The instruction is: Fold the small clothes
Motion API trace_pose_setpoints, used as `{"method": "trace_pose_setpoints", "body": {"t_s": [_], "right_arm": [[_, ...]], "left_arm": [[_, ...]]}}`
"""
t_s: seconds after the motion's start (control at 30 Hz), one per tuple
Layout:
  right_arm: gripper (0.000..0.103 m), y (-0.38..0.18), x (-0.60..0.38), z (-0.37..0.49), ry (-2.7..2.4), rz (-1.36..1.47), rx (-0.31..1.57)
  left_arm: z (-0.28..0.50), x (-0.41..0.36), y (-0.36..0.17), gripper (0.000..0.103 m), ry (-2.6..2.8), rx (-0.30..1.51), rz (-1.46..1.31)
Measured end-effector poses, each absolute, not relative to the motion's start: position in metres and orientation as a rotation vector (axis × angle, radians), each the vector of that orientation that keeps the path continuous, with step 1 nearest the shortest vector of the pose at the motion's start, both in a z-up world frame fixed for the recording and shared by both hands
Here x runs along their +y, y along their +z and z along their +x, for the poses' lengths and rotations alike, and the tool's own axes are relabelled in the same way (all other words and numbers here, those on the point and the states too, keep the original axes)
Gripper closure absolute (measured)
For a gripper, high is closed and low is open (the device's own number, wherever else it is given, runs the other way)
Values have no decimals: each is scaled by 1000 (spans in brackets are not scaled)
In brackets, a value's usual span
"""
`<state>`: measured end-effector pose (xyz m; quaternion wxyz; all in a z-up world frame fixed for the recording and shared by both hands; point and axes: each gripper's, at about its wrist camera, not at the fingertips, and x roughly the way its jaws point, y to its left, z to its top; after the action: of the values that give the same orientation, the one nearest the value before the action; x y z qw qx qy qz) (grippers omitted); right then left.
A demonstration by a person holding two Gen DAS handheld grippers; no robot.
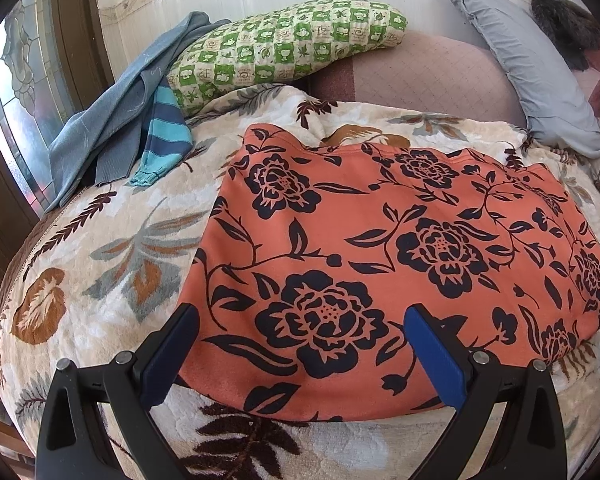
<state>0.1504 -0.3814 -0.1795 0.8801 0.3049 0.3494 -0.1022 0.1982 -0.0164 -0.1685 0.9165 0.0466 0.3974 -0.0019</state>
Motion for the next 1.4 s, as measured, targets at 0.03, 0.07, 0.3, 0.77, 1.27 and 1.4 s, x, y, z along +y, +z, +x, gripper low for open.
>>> {"method": "trace_pose_setpoints", "body": {"t_s": [0.03, 0.07, 0.3, 0.77, 1.27, 1.4], "right_arm": [[52, -180, -385, 150, -217, 651, 728], [52, -181, -387, 149, -219, 662, 729], [51, -203, -390, 161, -246, 635, 854], [51, -180, -383, 143, -186, 665, 779], [51, -165, -328, 151, -27, 585, 807], [51, -162, -327, 148, -18, 555, 785]], "left_arm": [[200, -16, -170, 1, 1, 825, 94], [201, -14, -172, 1, 7, 833, 91], [207, -8, -185, 1, 46, 893, 91], [187, 22, -165, 1, 102, 826, 7], [129, 111, -163, 1, 272, 848, -247], [129, 86, -162, 1, 226, 856, -170]]}}
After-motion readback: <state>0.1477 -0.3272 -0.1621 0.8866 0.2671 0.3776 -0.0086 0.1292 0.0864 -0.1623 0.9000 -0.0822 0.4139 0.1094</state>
